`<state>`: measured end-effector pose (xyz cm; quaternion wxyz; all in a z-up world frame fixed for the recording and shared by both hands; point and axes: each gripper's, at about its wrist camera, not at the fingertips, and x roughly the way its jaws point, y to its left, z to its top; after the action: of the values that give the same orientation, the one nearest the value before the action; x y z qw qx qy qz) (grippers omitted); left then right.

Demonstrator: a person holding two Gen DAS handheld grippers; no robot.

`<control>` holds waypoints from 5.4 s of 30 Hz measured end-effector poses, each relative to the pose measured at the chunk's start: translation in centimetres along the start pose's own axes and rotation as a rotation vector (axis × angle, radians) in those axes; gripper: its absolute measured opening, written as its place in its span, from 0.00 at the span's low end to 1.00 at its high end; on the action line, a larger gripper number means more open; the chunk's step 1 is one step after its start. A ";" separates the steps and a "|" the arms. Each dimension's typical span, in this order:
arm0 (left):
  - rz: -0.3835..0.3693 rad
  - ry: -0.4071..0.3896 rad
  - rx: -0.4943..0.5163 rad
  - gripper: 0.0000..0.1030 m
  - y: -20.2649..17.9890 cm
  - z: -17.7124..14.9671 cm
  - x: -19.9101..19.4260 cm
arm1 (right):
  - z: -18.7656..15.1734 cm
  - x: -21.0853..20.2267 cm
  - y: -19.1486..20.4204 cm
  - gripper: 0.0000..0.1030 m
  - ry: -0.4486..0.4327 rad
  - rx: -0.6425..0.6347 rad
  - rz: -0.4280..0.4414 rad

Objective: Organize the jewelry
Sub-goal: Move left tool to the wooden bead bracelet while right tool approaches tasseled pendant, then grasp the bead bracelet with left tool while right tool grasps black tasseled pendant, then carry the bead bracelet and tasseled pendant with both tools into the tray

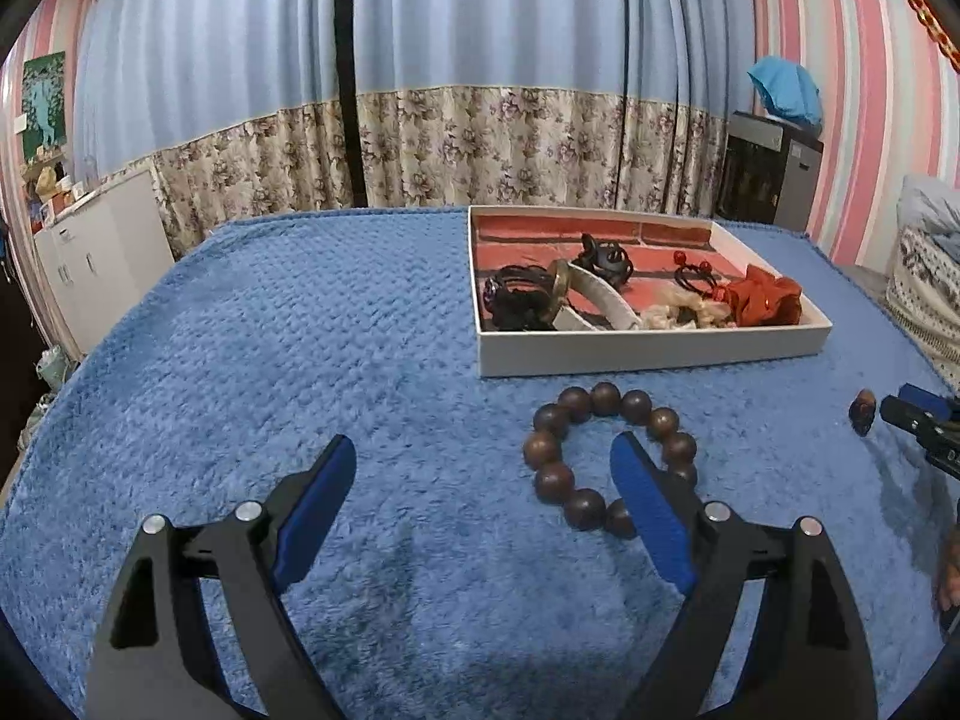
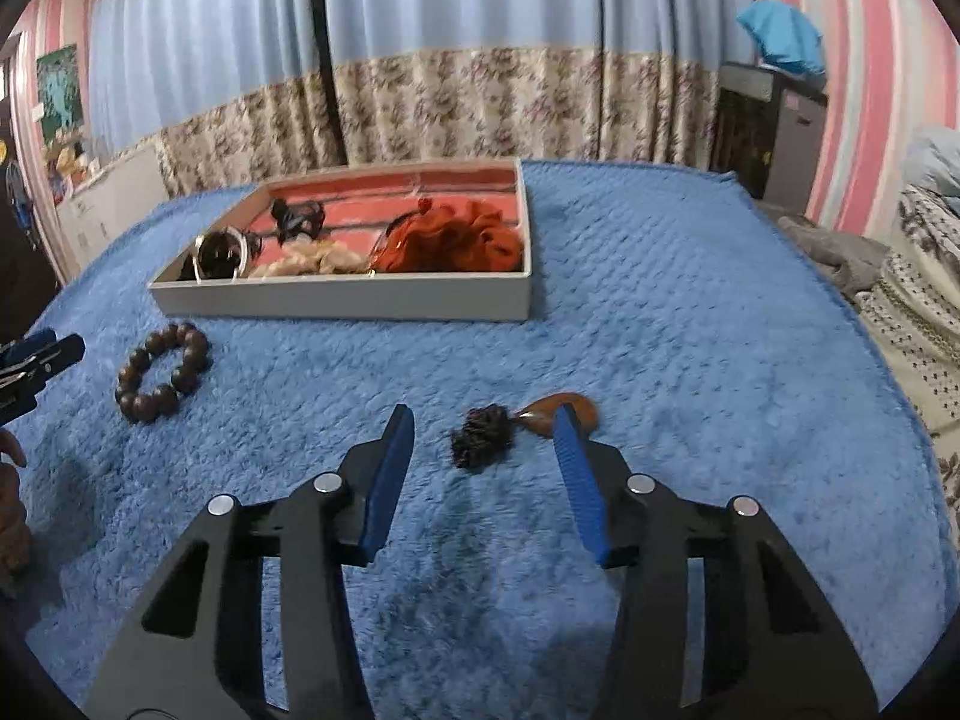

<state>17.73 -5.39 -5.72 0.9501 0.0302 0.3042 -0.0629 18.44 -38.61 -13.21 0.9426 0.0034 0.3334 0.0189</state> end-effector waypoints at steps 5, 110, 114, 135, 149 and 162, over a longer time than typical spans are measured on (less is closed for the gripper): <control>-0.021 0.079 0.027 0.83 -0.5 0.1 1.4 | 0.4 1.8 -0.1 0.38 0.053 0.007 -0.018; -0.058 -0.104 0.114 0.19 -3.9 15.3 -0.9 | 16.7 -3.3 3.3 0.17 -0.197 -0.011 0.135; -0.075 -0.116 0.089 0.19 -4.3 18.2 1.0 | 19.2 -1.9 3.4 0.17 -0.204 -0.010 0.152; -0.054 -0.051 0.090 0.19 -4.8 20.6 14.6 | 22.8 13.3 2.1 0.17 -0.055 -0.009 0.107; -0.016 0.037 0.069 0.19 -3.5 19.0 18.7 | 20.5 16.9 0.8 0.17 0.028 0.018 0.093; 0.019 0.068 0.089 0.19 -3.7 17.7 20.3 | 19.2 18.5 1.0 0.17 0.094 -0.014 0.056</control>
<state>43.73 -12.83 -3.21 0.9375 0.0775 0.3327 -0.0664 44.85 -36.75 -9.87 0.9250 0.0051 0.3768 0.0476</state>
